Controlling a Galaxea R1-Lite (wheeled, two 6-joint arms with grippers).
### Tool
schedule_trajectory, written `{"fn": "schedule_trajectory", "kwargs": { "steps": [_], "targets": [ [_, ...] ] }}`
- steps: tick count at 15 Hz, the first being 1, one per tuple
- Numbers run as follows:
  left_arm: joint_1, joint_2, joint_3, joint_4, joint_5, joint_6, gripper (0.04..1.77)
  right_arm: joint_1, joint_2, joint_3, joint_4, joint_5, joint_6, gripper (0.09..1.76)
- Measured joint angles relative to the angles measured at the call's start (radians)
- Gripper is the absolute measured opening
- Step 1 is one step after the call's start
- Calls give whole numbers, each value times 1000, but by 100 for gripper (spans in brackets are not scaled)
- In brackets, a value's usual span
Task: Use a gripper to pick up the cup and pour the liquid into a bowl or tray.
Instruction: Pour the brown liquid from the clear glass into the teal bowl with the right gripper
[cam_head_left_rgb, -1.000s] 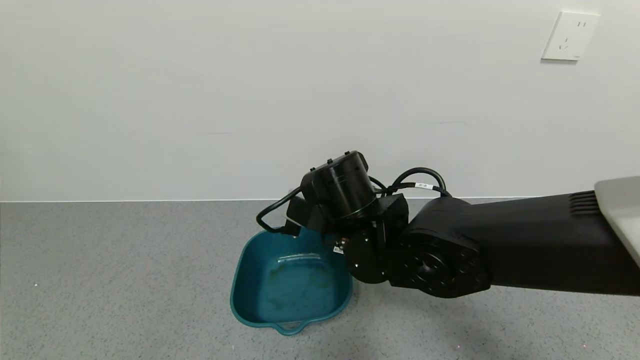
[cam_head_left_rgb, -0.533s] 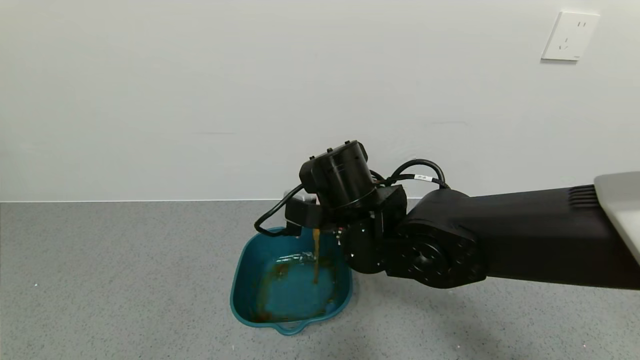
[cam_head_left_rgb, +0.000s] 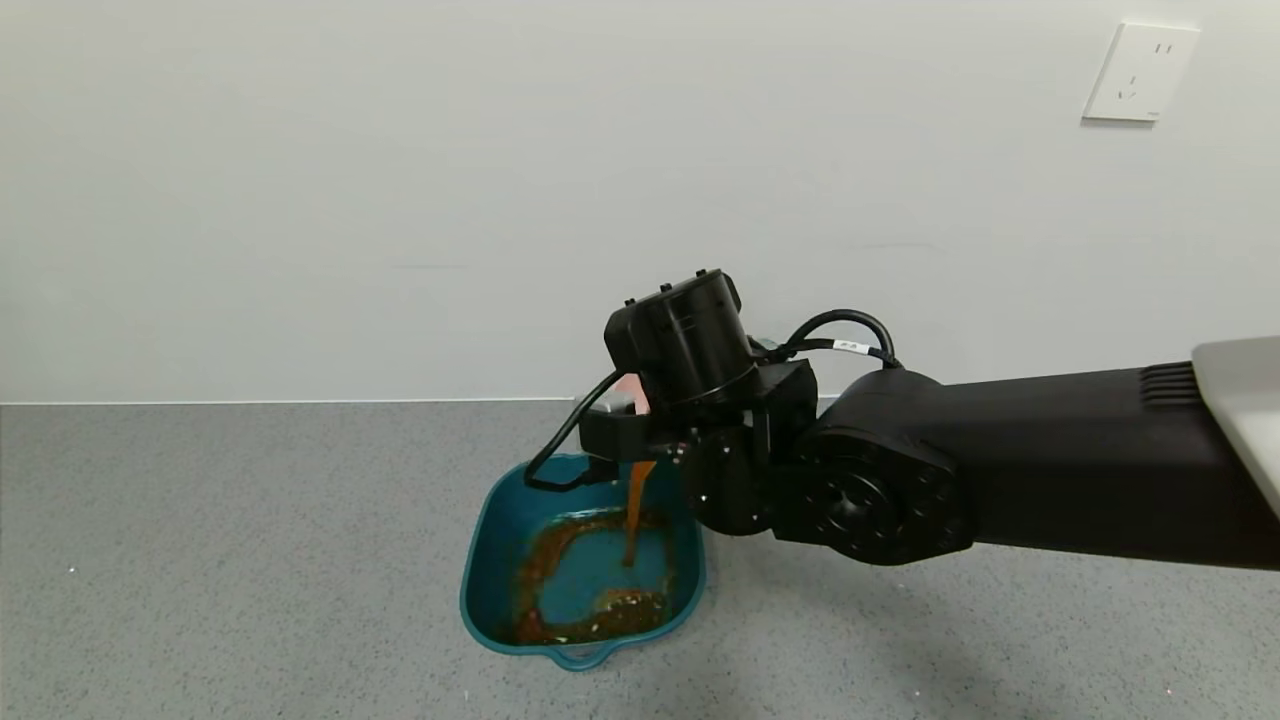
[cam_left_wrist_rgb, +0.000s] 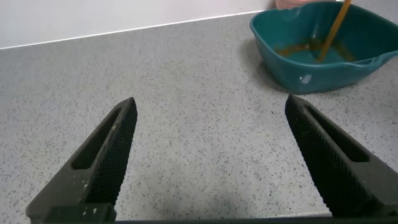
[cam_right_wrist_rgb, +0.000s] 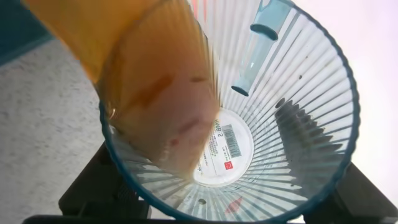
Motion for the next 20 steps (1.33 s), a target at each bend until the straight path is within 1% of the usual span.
{"fn": "schedule_trajectory", "kwargs": {
  "steps": [4, 7, 9, 12, 17, 20],
  "targets": [
    [0, 0, 0, 0, 0, 0, 172, 0, 0, -6, 1, -1, -99, 136],
    [0, 0, 0, 0, 0, 0, 172, 0, -2, -6, 4, -3, -148, 136],
    [0, 0, 0, 0, 0, 0, 172, 0, -8, -6, 5, -6, -216, 136],
    [0, 0, 0, 0, 0, 0, 172, 0, -18, -6, 0, -36, -313, 136],
    [0, 0, 0, 0, 0, 0, 172, 3, -34, -6, 2, -37, -457, 136],
    [0, 0, 0, 0, 0, 0, 172, 11, -44, -7, 0, -52, -503, 136]
  ]
}}
